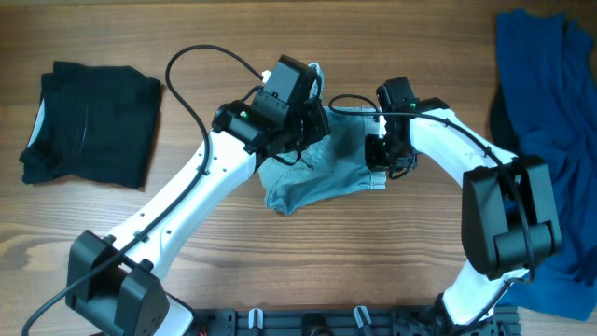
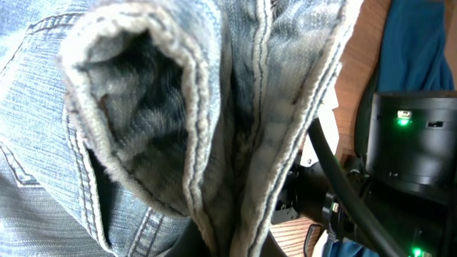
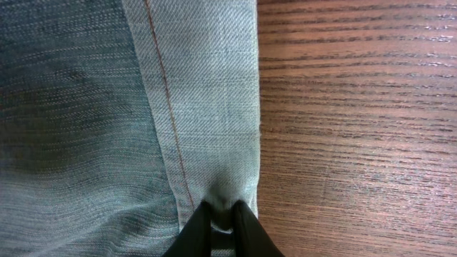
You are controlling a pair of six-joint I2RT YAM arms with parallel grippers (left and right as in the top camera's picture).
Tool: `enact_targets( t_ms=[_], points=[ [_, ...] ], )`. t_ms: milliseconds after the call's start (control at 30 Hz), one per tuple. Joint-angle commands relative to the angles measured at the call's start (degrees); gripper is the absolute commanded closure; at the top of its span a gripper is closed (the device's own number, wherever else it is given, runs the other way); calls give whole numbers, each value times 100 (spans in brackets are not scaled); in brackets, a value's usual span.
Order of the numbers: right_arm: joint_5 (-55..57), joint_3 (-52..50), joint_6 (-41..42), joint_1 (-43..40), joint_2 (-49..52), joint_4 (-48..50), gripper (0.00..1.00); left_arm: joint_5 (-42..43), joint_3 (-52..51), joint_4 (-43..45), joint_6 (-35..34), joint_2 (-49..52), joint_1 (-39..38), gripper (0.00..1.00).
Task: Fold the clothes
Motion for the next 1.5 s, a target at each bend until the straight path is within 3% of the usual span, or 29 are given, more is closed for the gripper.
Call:
enact_targets(
  t_ms=[0,167,433,500,700,767,833,933,1033,1133,1200,1267,1400,1467],
  points=[
    [-146,-247,109,175,551,48,88,205,181,162,-94,-15,-66,96],
    [-146,-247,109,175,551,61,88,203,181,389,-94,138,-332,96],
    [-144,-229,109,173,549,39,87,199,181,525,-92,236,-455,82],
    [190,-11,199,122,452,-173,87,201,181,522,-92,236,-470,77],
    [614,1104,240,-376,-308,-1058,87,201,181,525,-92,236,-470,75],
    [612,1202,245,-546,-643,-1093,86,203,181,522,-59,236,-470,55],
    [612,1202,236,-651,-898,-1093,83,201,181,463,-24,236,-461,52],
    [118,1202,-321,-662,-1049,-1115,82,98,181,310,581,236,-398,48],
    [-232,1187,-535,-662,-949,-1196,70,-411,181,262,577,236,-184,41],
    [-686,990,-533,-662,-774,-1182,69,-1244,181,278,579,256,133,30],
    [-1294,750,-553,-640,-691,-1134,70,-1475,181,417,765,326,356,30],
    [-1993,476,-782,-529,-656,-929,70,-1469,181,728,1097,485,601,33],
    [-2105,-20,-420,-103,-654,-304,70,-800,181,1663,2164,988,1088,34],
    [-2096,-221,-133,72,-654,4,70,-737,181,2114,2275,1241,1270,28]
  ],
)
